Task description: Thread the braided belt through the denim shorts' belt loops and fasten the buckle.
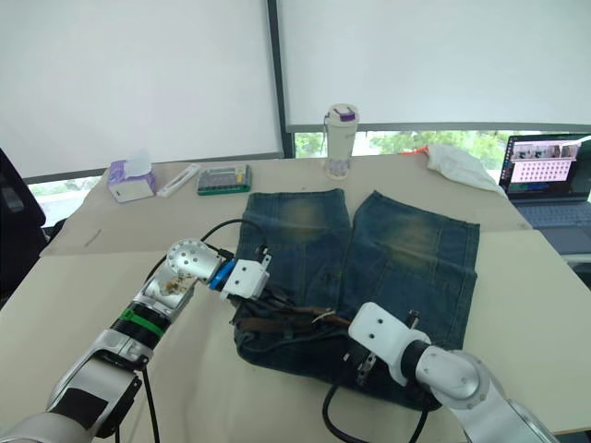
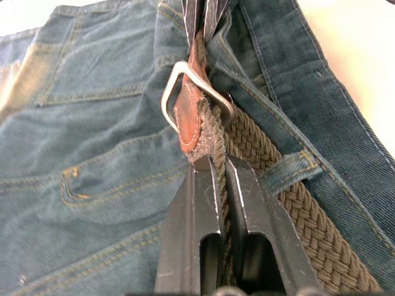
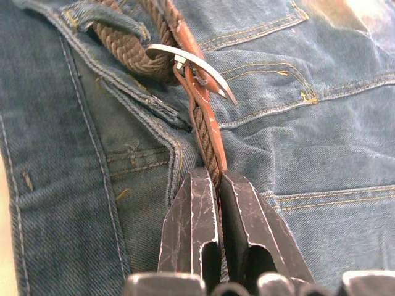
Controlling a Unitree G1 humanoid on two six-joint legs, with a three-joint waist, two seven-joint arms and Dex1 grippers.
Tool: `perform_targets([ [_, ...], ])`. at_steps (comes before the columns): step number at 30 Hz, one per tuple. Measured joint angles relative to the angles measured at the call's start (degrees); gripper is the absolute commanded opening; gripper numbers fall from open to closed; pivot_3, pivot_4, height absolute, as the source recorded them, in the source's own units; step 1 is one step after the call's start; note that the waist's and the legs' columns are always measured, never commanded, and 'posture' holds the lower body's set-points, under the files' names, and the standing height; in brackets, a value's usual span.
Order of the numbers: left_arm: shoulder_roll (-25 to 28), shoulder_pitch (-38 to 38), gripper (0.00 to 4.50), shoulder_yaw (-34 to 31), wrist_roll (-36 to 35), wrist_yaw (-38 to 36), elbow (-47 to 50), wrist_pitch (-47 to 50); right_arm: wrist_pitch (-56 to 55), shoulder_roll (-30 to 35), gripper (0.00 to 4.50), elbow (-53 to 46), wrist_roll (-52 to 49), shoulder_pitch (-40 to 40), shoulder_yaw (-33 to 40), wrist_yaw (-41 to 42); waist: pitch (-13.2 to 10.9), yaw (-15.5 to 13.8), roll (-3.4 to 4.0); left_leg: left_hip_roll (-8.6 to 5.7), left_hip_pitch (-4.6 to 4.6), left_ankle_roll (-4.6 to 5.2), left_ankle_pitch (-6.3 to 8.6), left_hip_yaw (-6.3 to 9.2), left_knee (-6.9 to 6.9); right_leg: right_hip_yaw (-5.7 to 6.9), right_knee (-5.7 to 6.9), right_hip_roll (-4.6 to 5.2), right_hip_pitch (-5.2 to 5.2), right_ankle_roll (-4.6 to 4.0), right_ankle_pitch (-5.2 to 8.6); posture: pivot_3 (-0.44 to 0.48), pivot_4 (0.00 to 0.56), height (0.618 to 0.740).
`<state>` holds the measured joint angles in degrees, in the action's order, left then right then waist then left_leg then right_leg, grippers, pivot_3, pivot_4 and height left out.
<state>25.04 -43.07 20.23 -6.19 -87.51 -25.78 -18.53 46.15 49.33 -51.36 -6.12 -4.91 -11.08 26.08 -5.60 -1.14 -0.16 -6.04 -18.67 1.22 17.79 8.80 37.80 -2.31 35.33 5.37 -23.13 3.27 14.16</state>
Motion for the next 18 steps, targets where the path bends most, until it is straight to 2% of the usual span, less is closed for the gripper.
perform_targets([
  [5, -0.48, 0.0, 0.0, -0.02, -0.94, -2.09, 0.26, 0.03, -2.07, 0.33, 0.07, 0.82, 2.57, 0.13, -0.98, 0.76, -0.01, 0.03, -0.02, 0.0, 0.0, 0.0, 0.0, 0.0, 0.01, 0.01, 0.0, -0.01, 0.01, 0.0, 0.0, 0.0, 0.15, 0.74],
  [10, -1.74, 0.0, 0.0, 0.22, -0.35, -1.67, 0.24, -0.18, -2.03, -2.45, 0.07, 1.62, 2.75, 0.98, -0.77, 0.95, -0.04, 0.22, -0.06, 0.01, 0.0, 0.0, 0.0, 0.0, 0.0, 0.0, 0.01, -0.02, 0.0, 0.0, 0.0, 0.0, 0.15, 0.74],
  [18, -5.15, -1.69, 0.0, 0.45, 4.11, 4.74, -2.63, -4.54, -1.89, -3.8, 0.07, 1.58, 3.66, 0.77, -0.73, 1.54, -0.06, 0.12, -0.11, 0.0, 0.0, -0.01, 0.0, 0.01, 0.01, -0.01, 0.0, -0.02, 0.01, 0.0, 0.0, 0.0, 0.15, 0.74],
])
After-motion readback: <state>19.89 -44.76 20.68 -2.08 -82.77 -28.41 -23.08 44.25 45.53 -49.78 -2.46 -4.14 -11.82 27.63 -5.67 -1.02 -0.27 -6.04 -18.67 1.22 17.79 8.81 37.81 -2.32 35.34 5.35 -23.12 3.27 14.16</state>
